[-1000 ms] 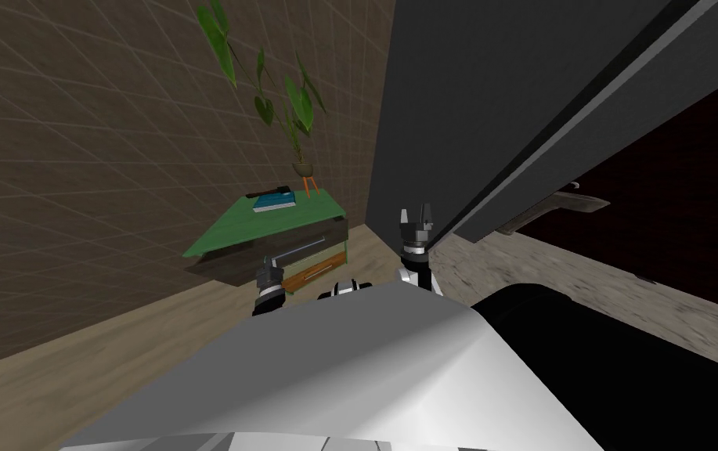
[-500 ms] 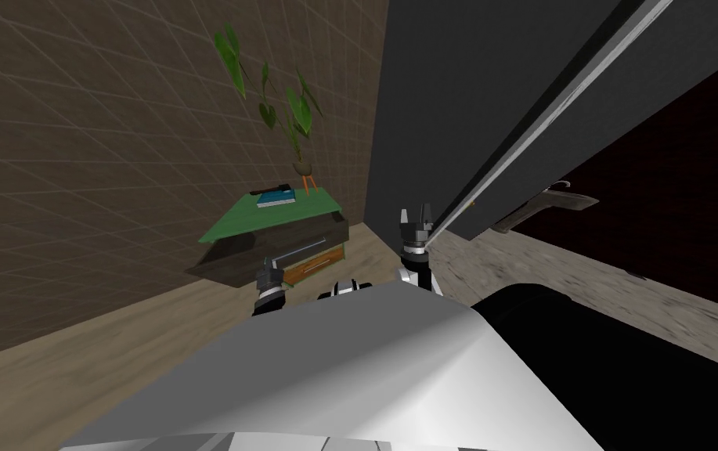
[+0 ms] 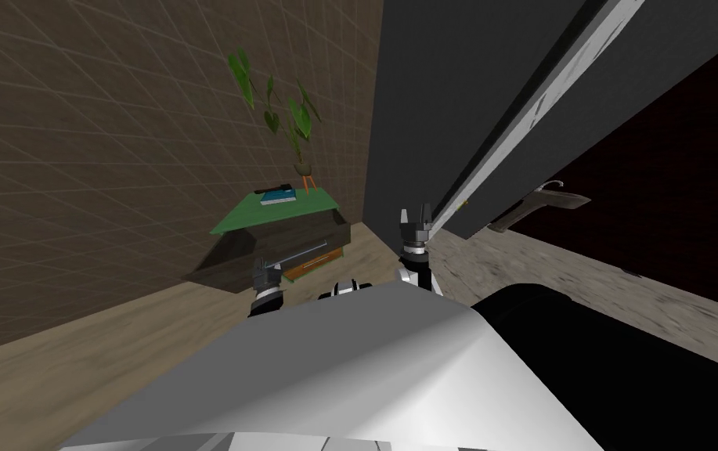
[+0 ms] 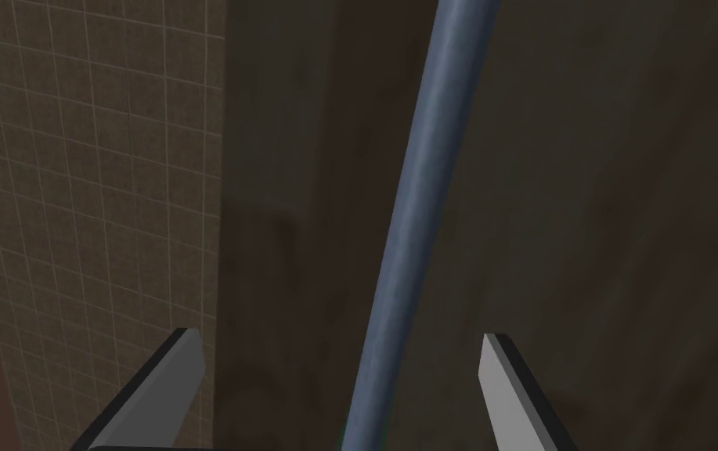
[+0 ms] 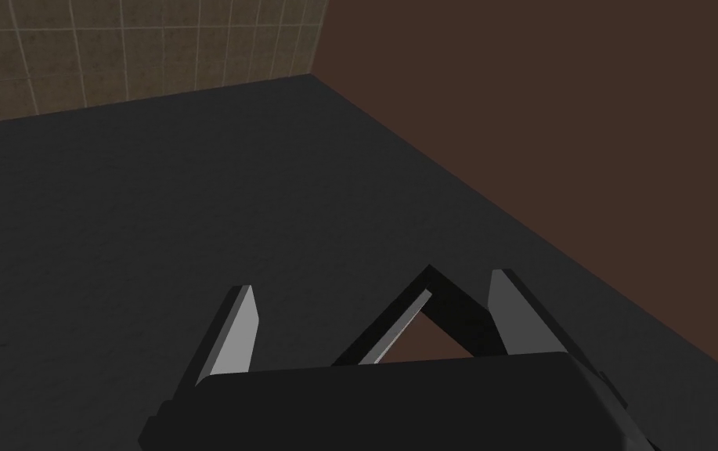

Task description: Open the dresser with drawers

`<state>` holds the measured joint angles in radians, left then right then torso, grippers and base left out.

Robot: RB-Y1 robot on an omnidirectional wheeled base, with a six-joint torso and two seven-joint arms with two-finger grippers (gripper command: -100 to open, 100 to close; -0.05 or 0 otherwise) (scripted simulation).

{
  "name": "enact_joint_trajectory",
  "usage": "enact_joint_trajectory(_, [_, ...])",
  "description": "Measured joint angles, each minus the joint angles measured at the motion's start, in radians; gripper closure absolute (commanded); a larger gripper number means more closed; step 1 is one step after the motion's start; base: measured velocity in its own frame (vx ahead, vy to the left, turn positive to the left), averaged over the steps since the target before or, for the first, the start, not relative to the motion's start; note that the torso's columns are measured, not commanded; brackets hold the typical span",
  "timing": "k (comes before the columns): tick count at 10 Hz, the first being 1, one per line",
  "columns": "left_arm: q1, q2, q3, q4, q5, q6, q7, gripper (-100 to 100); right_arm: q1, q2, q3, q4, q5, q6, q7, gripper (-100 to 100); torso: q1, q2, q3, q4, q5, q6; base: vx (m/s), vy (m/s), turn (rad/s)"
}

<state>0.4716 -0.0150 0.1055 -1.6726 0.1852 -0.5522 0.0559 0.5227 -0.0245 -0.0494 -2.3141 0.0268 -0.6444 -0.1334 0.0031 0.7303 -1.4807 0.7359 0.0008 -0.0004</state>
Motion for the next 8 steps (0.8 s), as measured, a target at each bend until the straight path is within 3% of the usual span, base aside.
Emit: enact_joint_trajectory(8, [0.065, 0.007, 0.009, -0.197, 0.018, 0.151, -0.002, -100, 0.000, 0.000, 0.000, 0.000, 0.000, 0.000, 0.000, 0, -0.006, 0.011, 0.006, 0.006, -0.004, 0.000, 0.008, -0.008, -0.003])
